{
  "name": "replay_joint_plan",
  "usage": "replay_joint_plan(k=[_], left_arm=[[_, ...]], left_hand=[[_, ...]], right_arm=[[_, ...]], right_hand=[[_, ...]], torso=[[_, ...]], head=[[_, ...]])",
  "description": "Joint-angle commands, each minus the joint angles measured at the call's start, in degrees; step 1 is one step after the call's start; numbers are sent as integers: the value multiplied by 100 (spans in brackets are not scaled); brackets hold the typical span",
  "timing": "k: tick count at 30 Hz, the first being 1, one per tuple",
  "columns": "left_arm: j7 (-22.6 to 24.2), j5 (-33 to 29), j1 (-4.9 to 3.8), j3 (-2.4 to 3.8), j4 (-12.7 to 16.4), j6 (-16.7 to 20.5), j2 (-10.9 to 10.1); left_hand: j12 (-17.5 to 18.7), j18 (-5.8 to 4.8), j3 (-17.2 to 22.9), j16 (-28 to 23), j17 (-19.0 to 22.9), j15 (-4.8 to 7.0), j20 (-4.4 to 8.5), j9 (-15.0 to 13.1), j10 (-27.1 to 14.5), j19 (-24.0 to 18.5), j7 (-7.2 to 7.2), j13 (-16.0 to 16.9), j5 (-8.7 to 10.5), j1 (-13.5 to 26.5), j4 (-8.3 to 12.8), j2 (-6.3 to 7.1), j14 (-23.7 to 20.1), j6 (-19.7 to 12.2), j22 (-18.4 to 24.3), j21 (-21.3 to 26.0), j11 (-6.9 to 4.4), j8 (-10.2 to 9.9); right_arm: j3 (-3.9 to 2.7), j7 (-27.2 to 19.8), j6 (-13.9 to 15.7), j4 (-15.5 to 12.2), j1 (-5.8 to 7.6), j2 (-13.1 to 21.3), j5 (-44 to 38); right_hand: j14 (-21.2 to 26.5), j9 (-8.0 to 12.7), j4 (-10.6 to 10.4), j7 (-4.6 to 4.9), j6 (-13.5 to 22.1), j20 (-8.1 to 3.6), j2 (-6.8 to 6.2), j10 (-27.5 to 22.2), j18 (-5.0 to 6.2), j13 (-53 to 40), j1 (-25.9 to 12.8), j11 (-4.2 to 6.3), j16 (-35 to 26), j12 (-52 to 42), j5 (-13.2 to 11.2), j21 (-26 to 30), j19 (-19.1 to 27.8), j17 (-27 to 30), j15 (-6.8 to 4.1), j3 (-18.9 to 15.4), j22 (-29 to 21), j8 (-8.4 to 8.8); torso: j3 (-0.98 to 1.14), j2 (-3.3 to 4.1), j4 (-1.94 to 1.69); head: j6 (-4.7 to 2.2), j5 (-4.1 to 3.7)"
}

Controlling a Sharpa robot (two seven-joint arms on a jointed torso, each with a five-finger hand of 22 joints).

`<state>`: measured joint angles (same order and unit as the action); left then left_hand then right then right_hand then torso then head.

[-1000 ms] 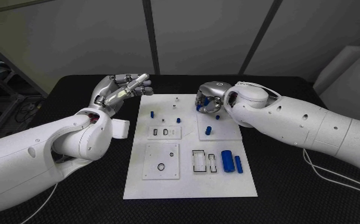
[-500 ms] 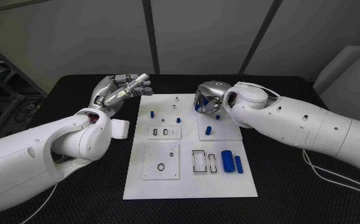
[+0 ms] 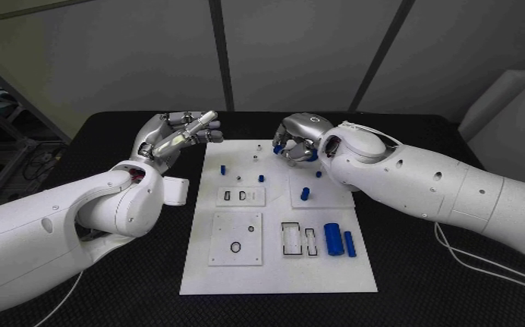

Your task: Assemble the parts on the task board

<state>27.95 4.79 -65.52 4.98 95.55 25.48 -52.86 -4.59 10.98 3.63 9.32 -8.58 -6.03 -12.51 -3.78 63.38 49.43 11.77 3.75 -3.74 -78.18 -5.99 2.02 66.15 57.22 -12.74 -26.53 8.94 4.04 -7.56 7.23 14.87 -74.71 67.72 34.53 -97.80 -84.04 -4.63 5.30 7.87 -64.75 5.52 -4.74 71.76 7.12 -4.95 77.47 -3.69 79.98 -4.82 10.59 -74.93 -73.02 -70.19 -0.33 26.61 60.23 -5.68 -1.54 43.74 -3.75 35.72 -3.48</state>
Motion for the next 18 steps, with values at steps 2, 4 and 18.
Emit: replay_joint_plan(k=[2, 4, 18], left_arm=[[10, 36, -8, 7, -3, -62, 18], [8, 36, -8, 7, -8, -64, 22], [-2, 36, -9, 8, -27, -73, 44]], left_hand=[[30, -66, 1, -26, -8, -20, 0, 6, -48, -34, 46, -5, 26, 60, 41, -8, -32, -12, -6, -29, 10, -21], [31, -66, 1, -27, -9, -20, 0, 5, -50, -34, 46, -5, 26, 60, 41, -9, -33, -12, -6, -30, 10, -21], [36, -66, 3, -31, -9, -21, -1, 5, -56, -37, 46, -6, 25, 60, 44, -13, -34, -12, -6, -30, 12, -22]], right_arm=[[-2, 64, 472, 188, 17, -203, 50], [-2, 64, 524, 284, 18, -312, 55], [-2, 69, 509, 885, 23, -833, 62]], right_hand=[[-258, -2, -12, 5, -46, 1, -30, 40, -119, -10, 16, -19, 35, 2, -10, -31, -24, -6, -31, 26, 4, -8], [-258, -2, -12, 5, -46, 1, -30, 40, -119, -10, 16, -19, 35, 2, -10, -31, -24, -6, -31, 26, 4, -8], [-259, 1, -20, 10, -39, 1, -34, 34, -118, -8, 2, -22, 40, 14, -16, -30, -17, -13, -29, 30, -2, 2]], torso=[[1, 12, -15], [-1, 14, -22], [5, 18, 3]], head=[[-11, 19], [-11, 18], [-2, 93]])
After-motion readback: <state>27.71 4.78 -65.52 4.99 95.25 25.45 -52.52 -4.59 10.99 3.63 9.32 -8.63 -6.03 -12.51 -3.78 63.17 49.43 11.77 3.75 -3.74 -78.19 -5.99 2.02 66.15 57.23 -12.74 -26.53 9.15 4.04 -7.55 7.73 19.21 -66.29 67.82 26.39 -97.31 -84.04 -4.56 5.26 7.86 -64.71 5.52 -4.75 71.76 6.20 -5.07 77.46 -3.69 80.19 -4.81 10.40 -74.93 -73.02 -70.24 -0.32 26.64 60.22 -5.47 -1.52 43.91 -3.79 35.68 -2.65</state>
